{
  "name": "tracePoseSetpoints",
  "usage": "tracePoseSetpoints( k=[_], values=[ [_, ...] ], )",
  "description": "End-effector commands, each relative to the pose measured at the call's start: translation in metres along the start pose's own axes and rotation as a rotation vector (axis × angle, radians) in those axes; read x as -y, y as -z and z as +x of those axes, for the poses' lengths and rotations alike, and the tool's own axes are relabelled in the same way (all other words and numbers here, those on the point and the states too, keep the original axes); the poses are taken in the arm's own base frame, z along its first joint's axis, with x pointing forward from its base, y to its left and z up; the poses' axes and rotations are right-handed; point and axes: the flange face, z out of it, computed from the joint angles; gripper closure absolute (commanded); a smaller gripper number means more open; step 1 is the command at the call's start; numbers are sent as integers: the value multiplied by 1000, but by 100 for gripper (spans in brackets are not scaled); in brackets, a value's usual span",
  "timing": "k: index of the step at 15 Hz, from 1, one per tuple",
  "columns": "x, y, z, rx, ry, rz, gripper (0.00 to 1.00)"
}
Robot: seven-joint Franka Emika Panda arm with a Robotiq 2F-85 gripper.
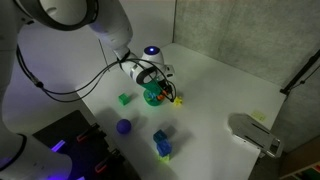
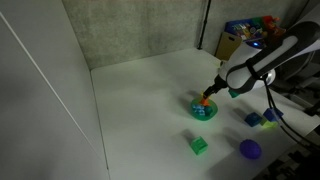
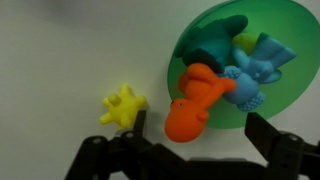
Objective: Remove the orange object from the bowl
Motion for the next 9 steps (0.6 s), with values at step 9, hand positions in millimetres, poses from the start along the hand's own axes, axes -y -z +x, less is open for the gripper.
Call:
tracePoseSetpoints(
  k=[9],
  values=[
    [-2, -13, 48, 129, -75, -78, 0]
  ],
)
